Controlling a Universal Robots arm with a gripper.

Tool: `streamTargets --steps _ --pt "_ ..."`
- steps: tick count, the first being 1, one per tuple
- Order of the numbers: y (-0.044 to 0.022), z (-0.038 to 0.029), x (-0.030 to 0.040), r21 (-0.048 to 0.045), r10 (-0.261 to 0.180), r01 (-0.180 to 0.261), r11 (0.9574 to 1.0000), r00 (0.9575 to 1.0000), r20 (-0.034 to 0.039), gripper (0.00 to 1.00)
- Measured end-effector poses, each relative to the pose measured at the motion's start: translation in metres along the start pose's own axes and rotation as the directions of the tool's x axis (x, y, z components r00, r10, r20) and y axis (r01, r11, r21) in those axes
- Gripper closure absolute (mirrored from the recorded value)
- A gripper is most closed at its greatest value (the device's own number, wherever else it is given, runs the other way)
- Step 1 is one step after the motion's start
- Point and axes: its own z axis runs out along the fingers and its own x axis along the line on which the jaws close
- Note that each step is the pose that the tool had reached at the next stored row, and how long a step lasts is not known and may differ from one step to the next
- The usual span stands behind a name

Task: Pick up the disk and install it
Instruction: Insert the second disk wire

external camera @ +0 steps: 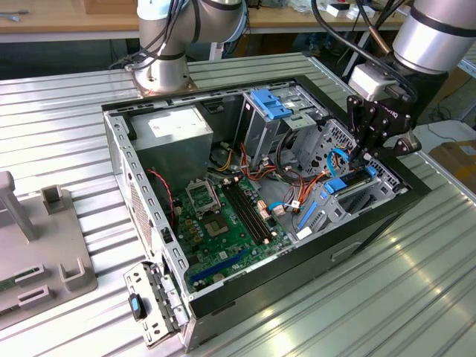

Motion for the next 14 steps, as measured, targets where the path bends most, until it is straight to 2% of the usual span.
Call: streamTargets --steps 2,5,7,14 --pt "0.0002 0.0047 0.0011 0.0 0.001 -0.001 1.0 1.0 0.0003 0.84" --pt "0.0003 0.0056 0.0016 -0.0001 0.002 -0.002 1.0 1.0 0.0005 0.84" --pt "0.0003 0.0066 0.0022 -0.0011 0.003 -0.003 1.0 0.9998 0.0191 0.84" --pt "0.0001 0.0078 0.0061 -0.0012 0.003 -0.003 1.0 0.9998 0.02 0.84"
